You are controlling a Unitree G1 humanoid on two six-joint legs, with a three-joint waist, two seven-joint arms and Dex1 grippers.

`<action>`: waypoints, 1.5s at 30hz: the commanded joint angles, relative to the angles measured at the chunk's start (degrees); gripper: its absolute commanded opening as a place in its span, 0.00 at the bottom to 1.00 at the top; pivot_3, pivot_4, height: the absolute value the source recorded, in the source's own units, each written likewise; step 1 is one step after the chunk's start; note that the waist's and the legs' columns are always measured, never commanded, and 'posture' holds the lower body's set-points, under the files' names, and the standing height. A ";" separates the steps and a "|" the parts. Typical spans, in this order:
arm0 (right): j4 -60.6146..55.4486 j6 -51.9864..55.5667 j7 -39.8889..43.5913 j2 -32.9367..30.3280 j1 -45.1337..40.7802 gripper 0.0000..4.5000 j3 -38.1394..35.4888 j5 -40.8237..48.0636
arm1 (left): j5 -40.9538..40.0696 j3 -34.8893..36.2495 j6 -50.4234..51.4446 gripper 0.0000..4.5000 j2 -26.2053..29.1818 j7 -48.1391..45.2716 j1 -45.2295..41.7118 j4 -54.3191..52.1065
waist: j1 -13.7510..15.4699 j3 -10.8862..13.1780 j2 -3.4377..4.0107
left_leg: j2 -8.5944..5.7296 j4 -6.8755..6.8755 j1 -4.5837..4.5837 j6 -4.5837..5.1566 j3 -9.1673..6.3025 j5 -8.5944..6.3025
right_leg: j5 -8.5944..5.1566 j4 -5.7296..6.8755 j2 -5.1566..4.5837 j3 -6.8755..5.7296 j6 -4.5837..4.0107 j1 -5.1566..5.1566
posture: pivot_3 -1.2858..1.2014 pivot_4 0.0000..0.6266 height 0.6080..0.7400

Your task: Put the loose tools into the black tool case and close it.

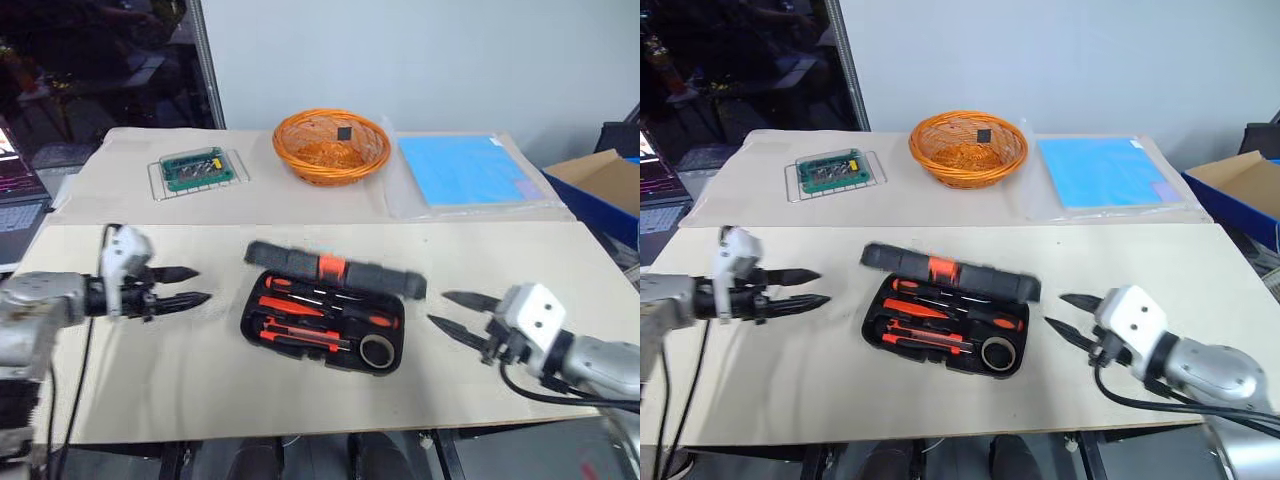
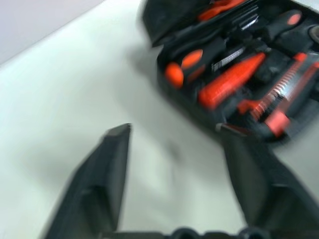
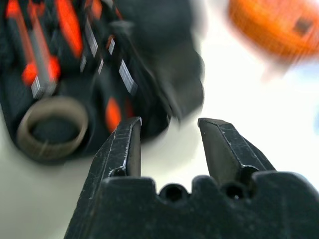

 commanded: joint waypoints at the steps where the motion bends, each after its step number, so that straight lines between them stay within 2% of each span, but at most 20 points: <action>1: -5.86 9.48 3.79 -2.39 2.48 0.38 -8.82 15.04 | -8.63 3.21 7.80 0.66 2.41 -3.93 -1.36 -5.52 | 0.29 0.00 0.00 | -0.01 0.01 0.09 0.00 0.09 0.00 | -0.02 0.02 -0.07 0.00 0.02 0.03 | 0.52 0.24 1.00; 3: -8.10 13.31 4.59 -3.82 3.31 0.30 -8.82 21.81 | -12.39 4.00 11.15 0.66 4.23 -6.45 -0.33 -9.06 | 0.33 -0.01 -0.05 | 0.03 0.01 0.11 -0.01 0.15 -0.01 | -0.03 -0.01 -0.10 0.00 0.04 0.08 | 0.52 0.24 1.00; 5: -10.72 15.59 3.53 -4.56 1.67 0.15 -2.98 25.32 | -14.26 4.21 11.54 0.66 5.93 -9.56 2.47 -13.92 | 0.14 -0.02 -0.19 | 0.06 0.01 0.09 -0.01 0.18 -0.01 | -0.02 -0.01 -0.11 0.01 0.04 0.04 | 0.52 0.24 1.00; 6: -11.28 16.21 3.05 -5.13 0.54 0.06 0.33 25.13 | -14.99 4.13 11.71 0.66 6.23 -10.09 3.25 -15.61 | -0.12 -0.03 -0.22 | 0.11 -0.01 0.10 -0.01 0.19 -0.01 | -0.02 -0.02 -0.09 -0.01 0.01 0.01 | 0.52 0.24 1.00; 7: -11.48 16.56 2.67 -5.79 -0.70 0.01 4.15 23.58 | -14.97 3.80 11.21 0.66 6.28 -10.30 4.01 -17.24 | -0.31 -0.03 -0.21 | 0.12 -0.02 0.11 -0.01 0.22 -0.01 | -0.02 -0.02 -0.09 -0.02 -0.01 0.00 | 0.52 0.24 1.00; 10: -9.81 17.21 0.71 -6.41 -5.56 0.01 16.34 16.70 | -14.16 2.36 8.80 0.66 5.42 -10.03 5.84 -22.11 | -0.53 -0.04 -0.19 | 0.10 -0.06 0.12 -0.01 0.27 -0.01 | -0.03 -0.01 -0.09 0.00 -0.03 -0.07 | 0.52 0.24 1.00; 14: -5.43 16.48 -3.48 -5.88 -9.52 0.01 26.28 7.54 | -14.55 0.86 8.00 0.66 3.80 -7.73 5.97 -26.61 | -0.10 -0.03 -0.21 | 0.05 -0.05 0.06 -0.01 0.29 -0.01 | -0.04 -0.04 -0.12 0.00 -0.03 -0.12 | 0.52 0.24 1.00; 19: 1.17 16.02 -12.26 -0.39 -13.70 0.01 27.34 0.71 | -14.80 0.23 7.92 0.66 2.07 -4.18 6.51 -30.07 | 0.24 -0.04 -0.25 | 0.01 -0.04 0.01 0.00 0.31 -0.01 | -0.03 -0.11 -0.10 0.00 -0.01 -0.10 | 0.52 0.24 1.00; 23: 12.02 14.99 -22.30 9.28 -22.51 0.01 29.76 -6.39 | -13.90 -1.40 7.86 0.66 -0.71 0.78 5.72 -31.35 | -0.52 -0.06 -0.28 | 0.05 0.03 0.11 0.00 0.31 0.00 | 0.03 -0.04 -0.04 0.03 0.00 -0.06 | 0.52 0.24 1.00; 26: 20.32 12.41 -26.46 15.60 -29.15 0.01 31.70 -10.90 | -11.65 -3.46 6.92 0.66 -2.52 4.15 4.51 -31.10 | -0.62 -0.05 -0.29 | 0.03 0.05 0.12 -0.01 0.28 0.01 | 0.14 0.01 -0.01 0.06 -0.01 -0.09 | 0.52 0.24 1.00; 30: 34.53 5.98 -29.35 23.17 -39.43 0.01 32.87 -15.57 | -6.57 -7.99 4.91 0.66 -6.72 10.68 0.81 -29.72 | -0.75 -0.05 -0.28 | 0.03 0.04 0.14 0.00 0.25 0.02 | 0.18 0.06 0.09 0.08 -0.04 -0.11 | 0.52 0.24 1.00; 32: 35.14 7.24 -27.00 23.00 -40.32 0.01 32.42 -15.00 | -4.95 -9.96 4.26 0.66 -8.12 12.04 -0.46 -29.42 | -0.77 -0.05 -0.28 | 0.02 0.04 0.09 0.01 0.25 0.03 | 0.29 0.05 0.11 0.12 -0.07 -0.12 | 0.52 0.24 1.00; 33: 33.11 8.92 -24.68 21.65 -39.71 0.01 31.92 -13.89 | -4.06 -11.26 3.87 0.66 -8.76 12.45 -1.35 -29.00 | -0.69 -0.05 -0.27 | 0.01 0.04 0.04 0.01 0.23 0.03 | 0.52 0.04 0.12 0.13 0.20 -0.13 | 0.52 0.24 1.00; 35: 29.07 11.99 -21.67 19.56 -37.91 0.13 30.78 -11.77 | -2.76 -13.03 3.44 0.66 -10.01 13.47 -2.79 -28.00 | -0.12 -0.04 -0.26 | -0.02 0.01 -0.03 0.05 0.20 -0.02 | 0.55 0.02 0.13 0.13 0.15 -0.12 | 0.52 0.24 1.00; 36: 25.32 14.50 -20.81 18.04 -36.09 0.16 29.73 -10.46 | -1.34 -14.49 2.91 0.66 -10.52 13.73 -3.61 -26.82 | 0.07 -0.04 -0.26 | -0.06 -0.01 -0.09 0.12 0.18 -0.07 | 0.53 -0.03 0.08 0.11 0.17 -0.16 | 0.52 0.24 1.00; 39: 15.51 21.75 -18.72 14.59 -32.01 0.36 26.64 -6.37 | 1.60 -17.84 2.04 0.66 -12.22 14.31 -5.72 -23.49 | 0.56 -0.05 -0.26 | -0.10 -0.02 -0.29 0.19 0.13 -0.16 | 0.50 -0.12 0.05 0.04 0.23 -0.24 | 0.52 0.24 1.00; 40: 12.51 24.62 -18.65 15.02 -31.40 0.47 25.06 -3.81 | 2.36 -18.74 1.56 0.66 -12.74 14.08 -6.18 -22.58 | 0.59 -0.04 -0.26 | -0.10 -0.01 -0.33 0.19 0.13 -0.18 | 0.50 -0.14 0.05 0.04 0.23 -0.24 | 0.52 0.24 1.00; 43: 6.71 31.77 -20.85 19.48 -31.32 0.71 22.67 1.81 | 4.10 -21.35 0.22 0.66 -13.56 12.16 -6.55 -19.96 | -0.22 -0.04 -0.26 | -0.06 0.03 -0.31 0.19 0.14 -0.17 | 0.51 -0.12 0.11 0.06 0.21 -0.25 | 0.52 0.24 1.00; 45: 6.50 33.53 -23.53 22.37 -31.78 0.88 23.41 1.54 | 5.80 -22.89 -1.76 0.66 -13.27 10.72 -6.55 -18.48 | -0.61 -0.04 -0.26 | 0.04 0.04 -0.11 0.17 0.08 -0.14 | 0.50 -0.09 0.24 0.07 0.24 -0.14 | 0.52 0.24 1.00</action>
